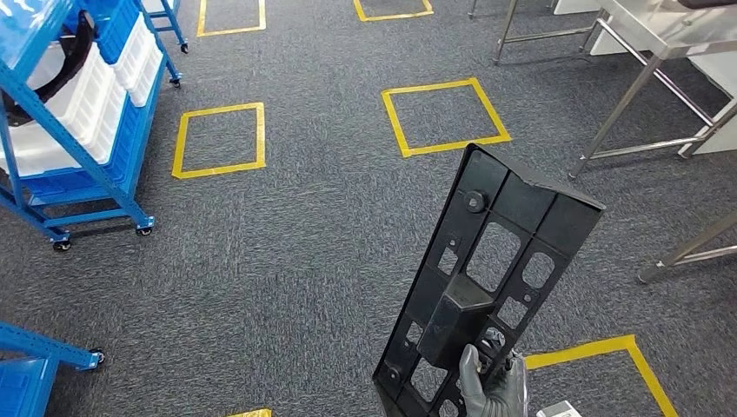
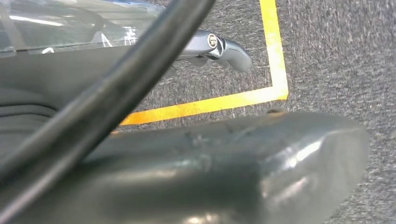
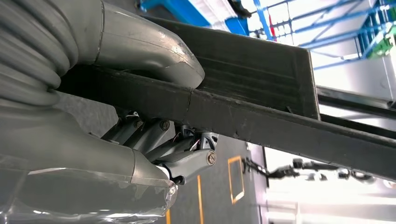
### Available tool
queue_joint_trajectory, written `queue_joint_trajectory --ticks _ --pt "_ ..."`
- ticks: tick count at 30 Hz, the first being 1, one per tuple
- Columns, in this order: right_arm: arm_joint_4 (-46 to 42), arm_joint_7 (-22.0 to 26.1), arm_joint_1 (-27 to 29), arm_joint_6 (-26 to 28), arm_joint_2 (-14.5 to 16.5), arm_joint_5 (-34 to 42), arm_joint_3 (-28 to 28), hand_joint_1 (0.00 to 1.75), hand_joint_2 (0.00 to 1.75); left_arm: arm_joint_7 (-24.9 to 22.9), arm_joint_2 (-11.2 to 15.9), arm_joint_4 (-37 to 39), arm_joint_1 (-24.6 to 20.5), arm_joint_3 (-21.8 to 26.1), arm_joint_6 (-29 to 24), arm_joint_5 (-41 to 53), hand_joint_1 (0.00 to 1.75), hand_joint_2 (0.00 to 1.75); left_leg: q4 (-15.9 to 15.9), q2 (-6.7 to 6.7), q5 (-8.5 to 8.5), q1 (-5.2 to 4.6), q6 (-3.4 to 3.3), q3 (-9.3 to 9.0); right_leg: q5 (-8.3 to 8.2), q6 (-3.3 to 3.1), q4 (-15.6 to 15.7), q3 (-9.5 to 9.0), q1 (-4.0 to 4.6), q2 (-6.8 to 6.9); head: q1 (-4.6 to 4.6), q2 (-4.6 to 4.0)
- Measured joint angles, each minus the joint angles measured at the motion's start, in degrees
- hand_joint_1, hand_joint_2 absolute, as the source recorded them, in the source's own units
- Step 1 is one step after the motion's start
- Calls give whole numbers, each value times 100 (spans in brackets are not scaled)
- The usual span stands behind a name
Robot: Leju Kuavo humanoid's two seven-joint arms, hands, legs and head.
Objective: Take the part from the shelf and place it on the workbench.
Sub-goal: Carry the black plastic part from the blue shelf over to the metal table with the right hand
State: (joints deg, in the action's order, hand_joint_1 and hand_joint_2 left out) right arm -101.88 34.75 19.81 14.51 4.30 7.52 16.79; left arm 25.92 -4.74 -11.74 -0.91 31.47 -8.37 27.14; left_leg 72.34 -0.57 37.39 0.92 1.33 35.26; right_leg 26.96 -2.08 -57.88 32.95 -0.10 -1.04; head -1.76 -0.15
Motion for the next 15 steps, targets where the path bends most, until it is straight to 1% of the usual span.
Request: queue_joint_trajectory --ticks 1,2,3,4,5,6,7,8,9,10,11,12,13,14,15 --pt "0 0 2 0 1 0 0 175 175 0 0 0 7 0 0 -1 0 0 180 12 61 -1 2 89 0 -1 -2 0 5 -33 0 0" --pt "0 0 3 0 1 0 -1 175 175 0 0 0 10 0 0 -1 0 0 249 14 77 -1 2 124 0 -2 -4 0 8 -48 -1 0" --pt "0 0 4 0 1 -1 -1 175 175 -1 0 0 11 0 0 -1 0 0 264 14 78 -1 2 132 0 -2 -4 0 8 -54 -1 0" --pt "0 -1 5 0 1 -1 -2 175 175 -1 0 0 16 0 0 -1 0 0 268 16 29 -1 -2 146 1 -2 -10 -1 10 -93 -1 0" --pt "0 -4 7 0 1 -3 -2 175 175 0 0 0 19 0 1 -1 0 0 134 25 -114 -1 -12 106 3 -1 -23 -3 11 -163 -1 0" --pt "0 -9 8 0 2 -7 -2 175 175 -1 0 0 23 0 2 1 0 0 -242 135 -357 3 -34 -32 10 9 -46 0 6 -268 0 0" --pt "0 -16 7 -1 4 -14 -3 175 175 -1 0 0 29 2 3 3 0 0 -663 271 -587 10 -56 -186 19 26 -81 12 9 -388 1 0" --pt "0 -22 7 -1 8 -21 -3 175 175 -2 0 0 28 3 4 4 0 0 -1067 390 -768 11 -75 -344 21 54 -107 32 3 -491 1 0" --pt "0 -27 10 -2 11 -28 -4 175 175 -4 0 0 24 4 4 5 0 0 -1333 492 -855 6 -94 -451 18 92 -123 59 -9 -580 1 0" --pt "0 -31 16 -3 14 -32 -4 175 175 -5 0 0 18 5 4 5 0 0 -1362 476 -847 -6 -107 -467 2 132 -122 82 -19 -649 1 0" --pt "0 -34 25 -3 16 -34 -5 175 175 -7 -2 0 7 5 4 5 0 0 -1377 416 -864 -7 -135 -477 -14 173 -112 101 -30 -700 0 0" --pt "-1 -38 36 -3 16 -35 -6 175 175 -7 -4 0 -2 5 5 6 0 0 -1409 347 -888 -2 -170 -493 -4 206 -131 119 -28 -639 1 0" --pt "-1 -43 40 -3 16 -38 -7 175 175 -5 -6 0 -5 6 8 7 0 0 -1444 271 -915 6 -204 -507 56 230 -213 162 -17 -498 1 0" --pt "-2 -51 35 -3 16 -43 -8 175 175 -5 -8 0 0 7 11 8 0 0 -1478 190 -935 15 -235 -514 183 249 -412 259 -6 -313 1 0" --pt "-2 -60 29 -3 16 -51 -9 175 175 -4 -9 0 10 9 16 8 0 0 -1491 104 -941 8 -254 -518 356 264 -713 404 -8 -117 2 0"
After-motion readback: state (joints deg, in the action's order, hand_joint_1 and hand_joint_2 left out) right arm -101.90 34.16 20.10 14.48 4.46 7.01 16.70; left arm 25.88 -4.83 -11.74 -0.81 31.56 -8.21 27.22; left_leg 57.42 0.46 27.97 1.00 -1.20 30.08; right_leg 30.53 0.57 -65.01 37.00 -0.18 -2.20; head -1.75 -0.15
